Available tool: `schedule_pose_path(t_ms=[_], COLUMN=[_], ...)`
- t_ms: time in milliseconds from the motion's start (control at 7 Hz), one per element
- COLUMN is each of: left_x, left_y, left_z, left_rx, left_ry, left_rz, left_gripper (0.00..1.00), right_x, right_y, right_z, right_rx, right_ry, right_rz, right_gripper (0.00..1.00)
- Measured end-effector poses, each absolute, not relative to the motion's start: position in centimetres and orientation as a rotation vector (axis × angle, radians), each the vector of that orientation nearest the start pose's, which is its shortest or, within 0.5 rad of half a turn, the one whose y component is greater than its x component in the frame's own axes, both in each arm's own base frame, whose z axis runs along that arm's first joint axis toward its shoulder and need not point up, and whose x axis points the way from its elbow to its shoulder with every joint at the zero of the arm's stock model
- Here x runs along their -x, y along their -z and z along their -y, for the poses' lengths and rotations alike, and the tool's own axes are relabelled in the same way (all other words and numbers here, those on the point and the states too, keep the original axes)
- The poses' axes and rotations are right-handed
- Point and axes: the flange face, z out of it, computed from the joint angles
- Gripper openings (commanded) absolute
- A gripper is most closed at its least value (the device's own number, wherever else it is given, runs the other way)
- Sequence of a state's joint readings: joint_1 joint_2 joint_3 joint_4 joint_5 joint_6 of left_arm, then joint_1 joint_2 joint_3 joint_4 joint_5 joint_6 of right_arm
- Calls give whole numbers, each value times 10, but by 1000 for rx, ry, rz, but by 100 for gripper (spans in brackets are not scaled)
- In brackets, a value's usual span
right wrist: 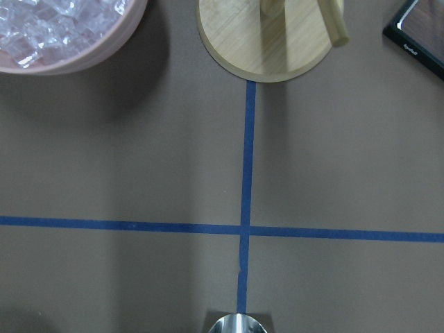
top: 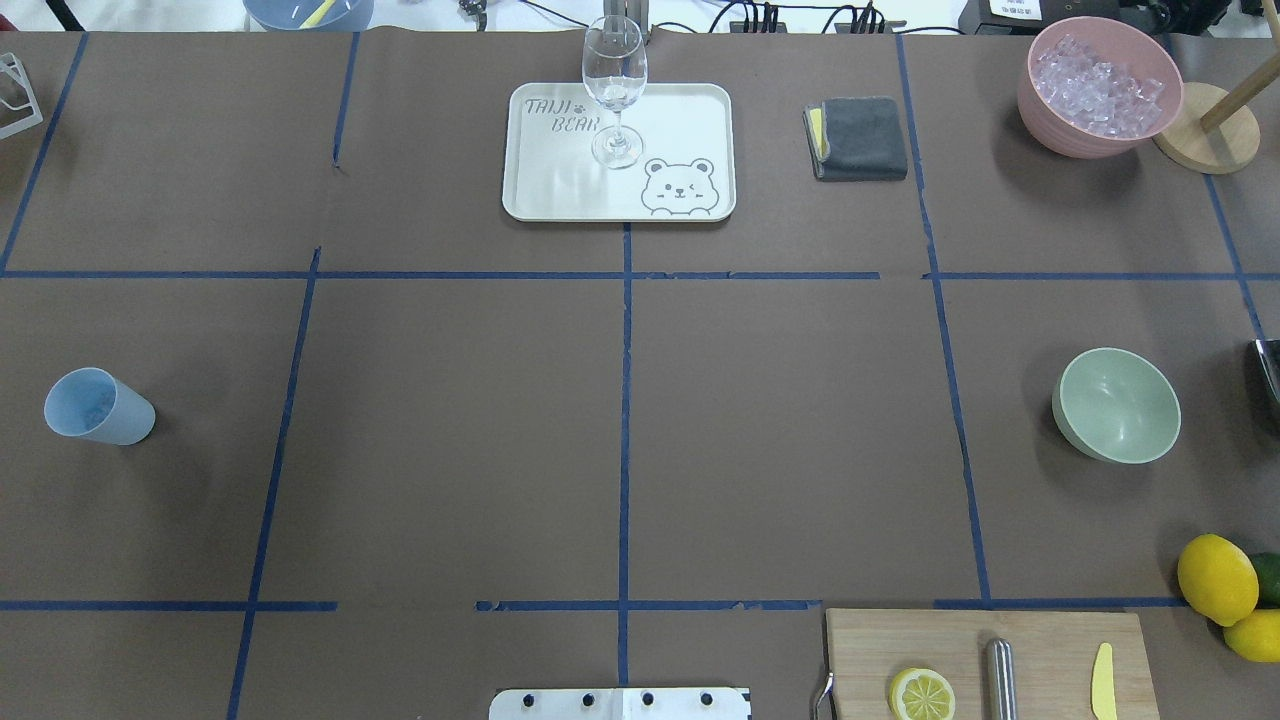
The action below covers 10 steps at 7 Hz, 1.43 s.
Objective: Pour ice into bowl
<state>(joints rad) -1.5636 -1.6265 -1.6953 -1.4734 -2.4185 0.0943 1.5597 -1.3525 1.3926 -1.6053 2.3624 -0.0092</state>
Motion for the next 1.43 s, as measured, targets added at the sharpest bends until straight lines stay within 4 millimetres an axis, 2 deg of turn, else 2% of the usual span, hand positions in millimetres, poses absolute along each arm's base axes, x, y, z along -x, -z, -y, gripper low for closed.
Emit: schedule_pose_path(t_ms=[143,571,857,1000,1286,1429], left_x=[56,55,51,46,30,27], left_y=[-567,-544,-543,-543,-540,-536], left_z=[515,513,508,507,508,507], left_rx=[-123,-169,-171,-167,-162,-168], left_ry=[-135,-166,-179,-188,-221,-230], left_rz=[-839,-805,-803,-807,-813,-814], left_gripper=[100,100,100,100,100,100], right_x=[-55,-48,-34,-8,71,108], right_y=[-633,-625,-628,-618,-592,-585], right_z=[573,519,501,496,484,474], right_rx=[-7,-31,-11,5,35,29], right_ry=[25,53,58,59,28,-1], right_rz=[786,807,864,913,951,942], right_gripper=[100,100,100,100,100,100])
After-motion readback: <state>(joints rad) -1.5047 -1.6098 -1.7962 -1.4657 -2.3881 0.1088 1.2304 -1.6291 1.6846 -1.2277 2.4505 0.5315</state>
